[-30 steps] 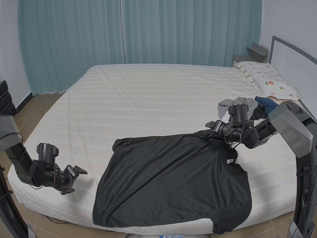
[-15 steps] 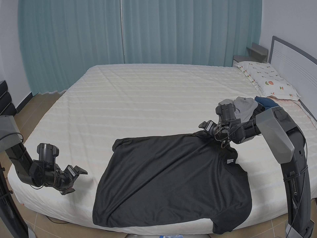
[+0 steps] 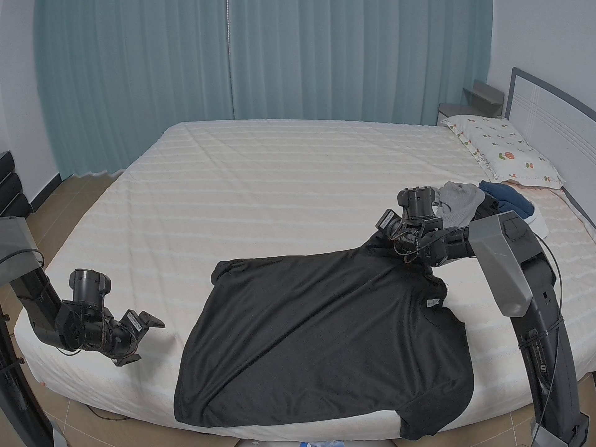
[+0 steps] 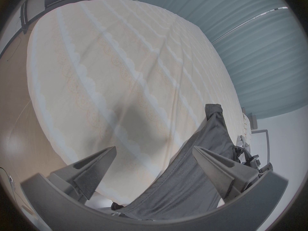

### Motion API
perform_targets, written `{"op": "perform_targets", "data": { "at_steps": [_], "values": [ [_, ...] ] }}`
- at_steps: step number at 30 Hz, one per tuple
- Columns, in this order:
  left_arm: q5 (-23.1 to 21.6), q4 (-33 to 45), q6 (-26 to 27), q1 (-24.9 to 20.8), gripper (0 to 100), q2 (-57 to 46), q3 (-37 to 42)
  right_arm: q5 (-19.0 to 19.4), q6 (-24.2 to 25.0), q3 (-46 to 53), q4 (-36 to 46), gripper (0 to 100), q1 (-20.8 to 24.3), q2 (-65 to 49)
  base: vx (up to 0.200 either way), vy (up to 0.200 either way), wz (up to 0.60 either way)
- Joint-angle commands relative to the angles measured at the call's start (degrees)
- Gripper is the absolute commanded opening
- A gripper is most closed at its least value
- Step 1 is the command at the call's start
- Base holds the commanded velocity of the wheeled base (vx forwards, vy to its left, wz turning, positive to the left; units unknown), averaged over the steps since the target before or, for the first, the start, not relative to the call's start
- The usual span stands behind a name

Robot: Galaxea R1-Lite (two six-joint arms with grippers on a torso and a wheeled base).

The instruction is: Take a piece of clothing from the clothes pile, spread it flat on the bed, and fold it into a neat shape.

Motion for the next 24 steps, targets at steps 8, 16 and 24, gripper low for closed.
{"op": "perform_targets", "data": {
  "at_steps": [8, 16, 24],
  "values": [
    [0.4, 0.0, -0.1, -0.3, 100, 0.2, 0.1, 0.2, -7.5, -1.2, -14.4, 0, 0.4, 4.9, 0.0, 0.0, 0.0],
    [0.5, 0.0, -0.1, -0.3, 100, 0.2, 0.1, -0.4, -9.6, -1.2, -15.9, 100, 0.8, 8.6, 0.0, 0.0, 0.0],
    [0.4, 0.0, -0.2, -0.3, 100, 0.2, 0.1, -1.9, -9.4, 0.8, -11.0, 100, 0.7, 3.3, 0.0, 0.0, 0.0]
  ]
}}
